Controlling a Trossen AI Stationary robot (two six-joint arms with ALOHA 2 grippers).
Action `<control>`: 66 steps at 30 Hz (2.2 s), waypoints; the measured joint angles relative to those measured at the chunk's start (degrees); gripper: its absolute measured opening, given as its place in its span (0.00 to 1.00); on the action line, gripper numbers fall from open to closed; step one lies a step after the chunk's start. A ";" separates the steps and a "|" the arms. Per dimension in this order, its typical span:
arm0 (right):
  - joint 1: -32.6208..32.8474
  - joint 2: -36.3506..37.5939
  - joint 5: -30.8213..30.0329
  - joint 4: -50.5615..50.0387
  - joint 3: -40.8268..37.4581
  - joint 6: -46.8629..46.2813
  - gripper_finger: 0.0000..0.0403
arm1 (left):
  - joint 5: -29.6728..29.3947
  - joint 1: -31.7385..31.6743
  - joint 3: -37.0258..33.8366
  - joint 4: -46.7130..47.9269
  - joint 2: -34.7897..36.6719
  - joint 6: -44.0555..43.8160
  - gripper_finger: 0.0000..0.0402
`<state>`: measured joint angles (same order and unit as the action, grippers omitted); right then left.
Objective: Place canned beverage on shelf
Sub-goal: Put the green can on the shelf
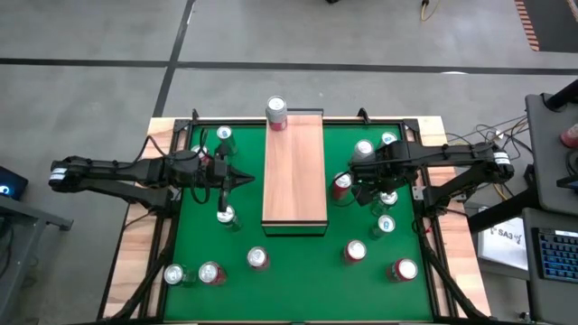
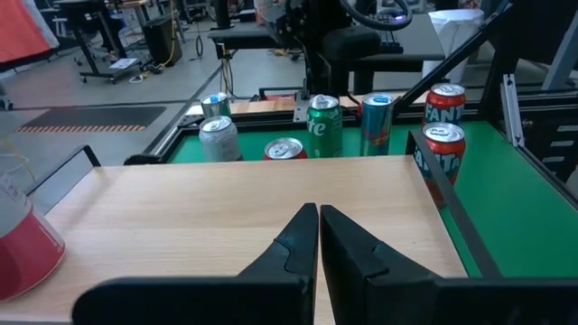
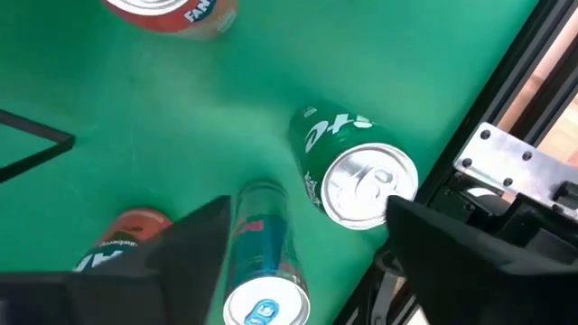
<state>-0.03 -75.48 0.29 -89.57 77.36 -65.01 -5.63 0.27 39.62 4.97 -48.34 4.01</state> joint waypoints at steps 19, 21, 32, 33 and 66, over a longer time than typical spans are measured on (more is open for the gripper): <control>-1.10 0.59 -0.33 -0.35 -4.58 -0.34 0.94 | -1.53 0.00 0.00 -0.43 -0.02 0.44 0.00; -1.22 1.43 -0.72 -0.02 -6.01 -0.67 0.94 | -1.53 0.00 0.00 -0.44 -0.02 0.46 0.00; -1.11 7.72 -0.30 4.74 -14.67 -5.35 0.94 | -1.53 0.00 0.00 -0.44 -0.02 0.66 0.00; -1.11 8.32 -0.23 5.44 -15.58 -5.90 0.94 | -1.53 0.00 0.00 -0.44 -0.02 0.66 0.00; -1.13 10.43 1.23 17.52 -26.20 -7.45 0.93 | -1.53 0.00 0.00 -0.68 -0.07 1.07 0.00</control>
<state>-1.16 -65.06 1.52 -72.05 51.16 -72.47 -7.16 0.27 39.62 4.29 -48.40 5.08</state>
